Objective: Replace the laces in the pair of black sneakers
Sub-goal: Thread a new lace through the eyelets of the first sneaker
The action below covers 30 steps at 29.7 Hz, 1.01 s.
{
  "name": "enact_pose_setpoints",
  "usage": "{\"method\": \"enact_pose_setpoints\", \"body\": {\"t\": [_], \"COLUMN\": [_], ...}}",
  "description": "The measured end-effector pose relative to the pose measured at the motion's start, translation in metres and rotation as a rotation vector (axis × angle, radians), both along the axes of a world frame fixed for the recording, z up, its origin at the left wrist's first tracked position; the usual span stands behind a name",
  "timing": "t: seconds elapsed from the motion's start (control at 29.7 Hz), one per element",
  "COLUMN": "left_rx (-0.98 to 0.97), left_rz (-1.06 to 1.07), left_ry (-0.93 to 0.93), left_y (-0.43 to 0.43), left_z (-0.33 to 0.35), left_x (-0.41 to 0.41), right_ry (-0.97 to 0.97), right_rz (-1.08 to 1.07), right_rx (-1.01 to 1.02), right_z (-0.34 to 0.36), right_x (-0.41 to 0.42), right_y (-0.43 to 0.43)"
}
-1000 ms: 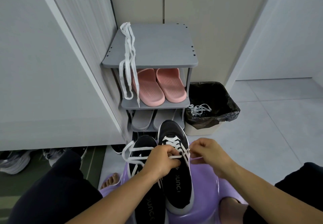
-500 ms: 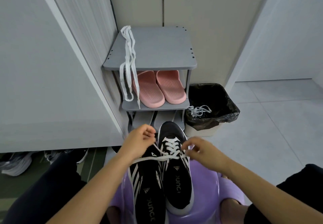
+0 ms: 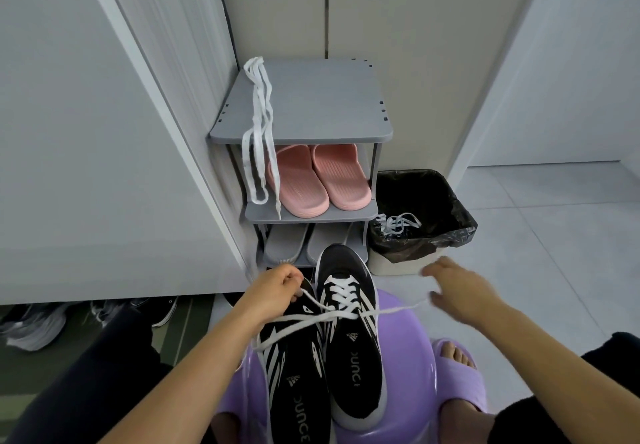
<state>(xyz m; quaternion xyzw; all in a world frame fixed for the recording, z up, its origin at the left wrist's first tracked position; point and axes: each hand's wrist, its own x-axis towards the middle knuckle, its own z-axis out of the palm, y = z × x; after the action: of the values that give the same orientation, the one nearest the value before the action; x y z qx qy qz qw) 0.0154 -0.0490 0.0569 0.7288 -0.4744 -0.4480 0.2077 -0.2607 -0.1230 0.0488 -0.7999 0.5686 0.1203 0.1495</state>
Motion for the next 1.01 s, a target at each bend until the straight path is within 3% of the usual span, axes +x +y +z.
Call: {"method": "enact_pose_setpoints", "body": {"t": [0.1, 0.24, 0.34, 0.44, 0.51, 0.57, 0.67, 0.74, 0.91, 1.01], "left_rx": [0.039, 0.056, 0.092, 0.123, 0.114, 0.107, 0.104, 0.096, 0.129, 0.144], "left_rz": [-0.023, -0.065, -0.070, -0.055, -0.044, -0.042, -0.039, -0.057, -0.098, -0.070], "left_ry": [0.036, 0.038, 0.029, 0.004, -0.004, 0.004, 0.027, 0.007, -0.012, -0.010], "left_y": [0.002, 0.002, 0.003, 0.004, 0.004, 0.003, 0.003, 0.002, 0.003, 0.004], "left_z": [0.003, 0.005, 0.002, -0.001, -0.001, -0.001, 0.002, 0.003, 0.003, 0.003], "left_x": [-0.001, -0.002, 0.002, 0.003, 0.002, 0.002, 0.000, -0.001, -0.004, -0.003], "right_ry": [-0.484, -0.640, -0.415, 0.175, 0.353, 0.138, -0.412, -0.573, -0.693, -0.534], "right_rz": [0.172, 0.095, 0.085, -0.071, -0.097, 0.014, 0.146, 0.103, -0.097, -0.145], "right_rx": [0.256, 0.408, 0.250, -0.055, -0.019, 0.082, 0.273, 0.355, 0.562, 0.546], "right_z": [-0.004, -0.010, -0.006, 0.005, 0.005, -0.001, -0.007, -0.008, -0.003, 0.015], "right_x": [0.036, 0.050, 0.031, -0.003, -0.013, -0.002, 0.034, 0.049, 0.048, 0.020], "right_y": [0.024, 0.034, 0.014, -0.006, -0.007, -0.001, 0.022, 0.033, 0.029, 0.008]}}
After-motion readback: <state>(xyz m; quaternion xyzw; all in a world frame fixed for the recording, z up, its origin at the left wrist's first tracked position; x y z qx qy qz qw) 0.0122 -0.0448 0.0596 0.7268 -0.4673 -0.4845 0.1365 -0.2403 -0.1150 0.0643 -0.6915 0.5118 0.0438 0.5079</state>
